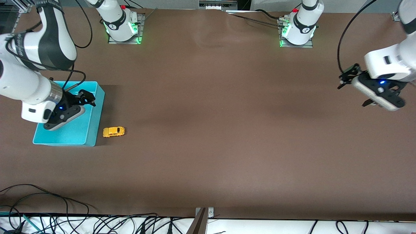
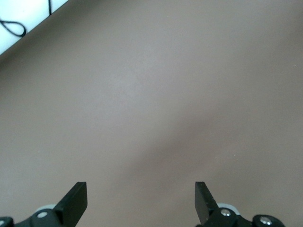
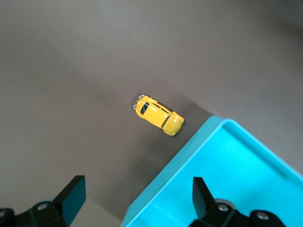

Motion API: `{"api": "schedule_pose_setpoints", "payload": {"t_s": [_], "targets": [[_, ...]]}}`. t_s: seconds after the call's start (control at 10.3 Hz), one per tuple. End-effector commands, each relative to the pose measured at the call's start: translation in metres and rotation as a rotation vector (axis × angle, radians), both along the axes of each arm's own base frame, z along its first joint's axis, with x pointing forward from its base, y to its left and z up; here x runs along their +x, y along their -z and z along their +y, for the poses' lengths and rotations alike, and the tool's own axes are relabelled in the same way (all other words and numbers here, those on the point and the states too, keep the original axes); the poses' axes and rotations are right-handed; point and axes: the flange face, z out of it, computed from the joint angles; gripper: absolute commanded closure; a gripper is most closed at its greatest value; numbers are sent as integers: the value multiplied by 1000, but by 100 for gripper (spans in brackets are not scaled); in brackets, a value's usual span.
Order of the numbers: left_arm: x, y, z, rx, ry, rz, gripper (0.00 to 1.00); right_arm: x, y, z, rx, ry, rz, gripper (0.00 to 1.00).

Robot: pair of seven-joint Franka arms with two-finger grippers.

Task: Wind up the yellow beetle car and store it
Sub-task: 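Lower the right gripper onto the car and close on it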

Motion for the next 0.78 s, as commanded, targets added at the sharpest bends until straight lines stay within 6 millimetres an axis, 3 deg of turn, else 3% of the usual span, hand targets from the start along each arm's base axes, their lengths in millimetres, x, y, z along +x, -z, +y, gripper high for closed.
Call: {"api": "schedule_pose_setpoints", "payload": {"t_s": [0.0, 0.1, 0.19, 0.48, 0.58, 0.68], "targets": [[-14, -1, 27, -10, -81, -52, 0, 5, 40, -7, 30, -244, -19, 0], [-15, 19, 29, -7, -83, -27, 0, 9, 56, -3, 41, -335, -25, 0], [-18, 27, 30, -8, -95, -9, 0, 13, 74, -1, 51, -409, -34, 0], [-24, 14, 18, -7, -263, 15, 0, 14, 138, 10, 64, -568, -94, 0], [-25, 13, -5, 1, -272, 25, 0, 15, 162, 10, 68, -621, -114, 0], [-25, 7, -12, 29, -289, 19, 0, 17, 179, 2, 67, -642, -125, 0]]}}
